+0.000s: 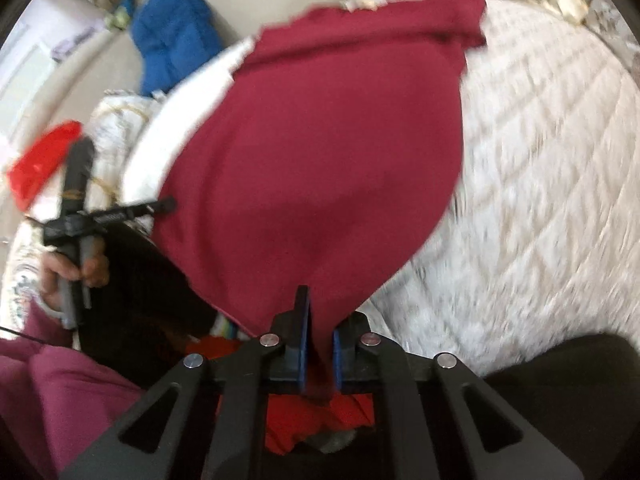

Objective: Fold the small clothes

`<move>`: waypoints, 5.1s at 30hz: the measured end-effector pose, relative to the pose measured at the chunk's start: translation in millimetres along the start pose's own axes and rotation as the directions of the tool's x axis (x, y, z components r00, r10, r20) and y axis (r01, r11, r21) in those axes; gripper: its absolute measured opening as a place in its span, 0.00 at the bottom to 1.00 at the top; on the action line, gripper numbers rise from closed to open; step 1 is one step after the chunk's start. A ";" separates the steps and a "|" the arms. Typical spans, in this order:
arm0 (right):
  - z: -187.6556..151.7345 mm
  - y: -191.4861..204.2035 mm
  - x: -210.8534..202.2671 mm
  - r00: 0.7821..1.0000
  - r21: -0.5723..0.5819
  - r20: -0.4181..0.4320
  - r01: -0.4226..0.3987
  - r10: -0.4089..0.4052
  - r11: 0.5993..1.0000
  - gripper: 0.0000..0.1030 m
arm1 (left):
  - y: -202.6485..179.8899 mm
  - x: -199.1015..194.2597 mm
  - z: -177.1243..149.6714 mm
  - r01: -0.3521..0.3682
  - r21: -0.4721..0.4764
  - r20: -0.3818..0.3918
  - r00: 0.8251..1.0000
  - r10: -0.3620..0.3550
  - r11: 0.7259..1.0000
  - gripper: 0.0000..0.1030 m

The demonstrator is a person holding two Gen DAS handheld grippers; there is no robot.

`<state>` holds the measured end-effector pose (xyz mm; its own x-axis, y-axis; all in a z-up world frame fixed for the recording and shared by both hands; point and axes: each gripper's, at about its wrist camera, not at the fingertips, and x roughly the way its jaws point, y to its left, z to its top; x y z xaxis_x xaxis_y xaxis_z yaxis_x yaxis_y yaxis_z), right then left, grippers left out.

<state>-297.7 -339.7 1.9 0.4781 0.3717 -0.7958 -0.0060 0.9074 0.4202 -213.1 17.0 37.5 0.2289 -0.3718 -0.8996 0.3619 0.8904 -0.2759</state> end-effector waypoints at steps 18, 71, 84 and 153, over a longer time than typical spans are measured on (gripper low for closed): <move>55.3 -22.4 -60.5 0.966 0.051 0.259 -0.032 0.017 0.998 0.00 | -17.3 -58.3 60.5 -0.027 0.015 0.210 0.977 0.023 1.000 0.09; 253.7 -121.8 42.7 0.950 0.202 0.268 0.105 -0.158 0.974 0.00 | -17.2 71.3 262.5 -0.111 -0.067 0.231 0.965 0.123 0.992 0.09; 260.7 -130.3 52.0 0.948 0.202 0.246 0.154 -0.203 0.967 0.00 | -14.6 74.9 268.6 -0.076 -0.055 0.227 0.970 0.086 0.996 0.17; 235.6 -100.9 54.5 0.857 0.199 0.228 0.423 -0.461 0.884 0.30 | 5.8 69.3 249.9 -0.246 -0.073 0.229 0.939 0.257 0.966 0.68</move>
<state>-64.1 -457.2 18.9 0.6128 -0.1447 -0.7769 0.3718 0.9203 0.1218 30.8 -69.2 58.1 0.5144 -0.1807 -0.8383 0.2279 0.9712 -0.0696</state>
